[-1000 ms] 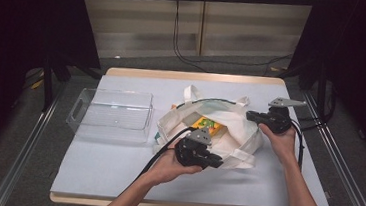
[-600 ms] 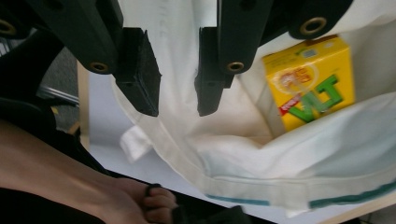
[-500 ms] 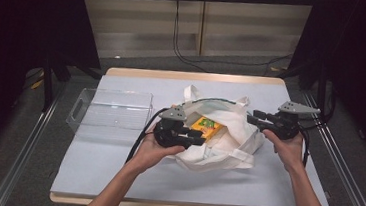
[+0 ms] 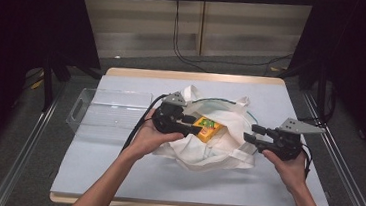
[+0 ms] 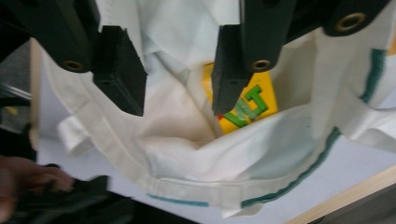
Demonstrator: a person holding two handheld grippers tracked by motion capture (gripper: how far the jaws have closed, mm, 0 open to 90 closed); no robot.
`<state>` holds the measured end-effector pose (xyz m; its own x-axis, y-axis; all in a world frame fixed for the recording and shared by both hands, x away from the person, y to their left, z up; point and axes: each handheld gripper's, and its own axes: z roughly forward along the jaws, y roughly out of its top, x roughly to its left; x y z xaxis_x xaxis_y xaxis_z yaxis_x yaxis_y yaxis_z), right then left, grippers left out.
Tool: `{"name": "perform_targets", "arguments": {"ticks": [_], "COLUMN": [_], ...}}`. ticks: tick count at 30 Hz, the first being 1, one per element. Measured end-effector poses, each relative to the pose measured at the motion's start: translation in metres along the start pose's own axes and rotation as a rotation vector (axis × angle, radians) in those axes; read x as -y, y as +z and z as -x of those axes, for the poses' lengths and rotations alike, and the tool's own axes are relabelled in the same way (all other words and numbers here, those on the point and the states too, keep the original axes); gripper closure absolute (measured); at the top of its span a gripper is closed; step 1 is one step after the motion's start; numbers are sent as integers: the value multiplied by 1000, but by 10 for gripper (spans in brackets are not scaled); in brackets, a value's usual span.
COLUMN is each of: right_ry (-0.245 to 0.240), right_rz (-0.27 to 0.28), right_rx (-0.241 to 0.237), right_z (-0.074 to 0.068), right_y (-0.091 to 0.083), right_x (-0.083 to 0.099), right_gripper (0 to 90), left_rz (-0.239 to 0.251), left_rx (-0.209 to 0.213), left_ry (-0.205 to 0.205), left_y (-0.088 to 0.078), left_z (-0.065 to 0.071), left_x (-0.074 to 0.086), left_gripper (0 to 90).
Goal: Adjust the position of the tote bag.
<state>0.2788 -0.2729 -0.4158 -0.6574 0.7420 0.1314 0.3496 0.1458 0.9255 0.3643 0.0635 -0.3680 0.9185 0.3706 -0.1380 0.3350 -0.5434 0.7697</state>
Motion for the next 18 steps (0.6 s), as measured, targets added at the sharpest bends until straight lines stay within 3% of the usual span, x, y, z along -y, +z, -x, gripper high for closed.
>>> {"name": "perform_targets", "arguments": {"ticks": [4,7,9,12,14,18], "right_ry": [-9,-9,-5,-5,-6,-15], "right_rz": [-4,-5,-8,-10,-8,-15], "right_rx": [-17,-25,-30,-32,-33,-28], "right_z": [-11,-15,-15,-17,-17,-20], "right_y": [-5,-7,-6,-4,-3,-2], "right_x": [5,10,12,13,13,12], "right_gripper": [447,434,425,410,396,383], "left_rz": [-32,-71,-96,-155,-203,-226], "left_rx": [-6,-53,-54,-63,-79,-109], "left_ry": [-20,-30,-50,-41,-64,-82], "left_y": [15,28,35,46,53,62], "left_z": [-6,-9,-10,-9,-13,-13], "left_x": [-3,-2,-1,-1,0,-1], "left_gripper": [441,398,380,346,334,305]}}
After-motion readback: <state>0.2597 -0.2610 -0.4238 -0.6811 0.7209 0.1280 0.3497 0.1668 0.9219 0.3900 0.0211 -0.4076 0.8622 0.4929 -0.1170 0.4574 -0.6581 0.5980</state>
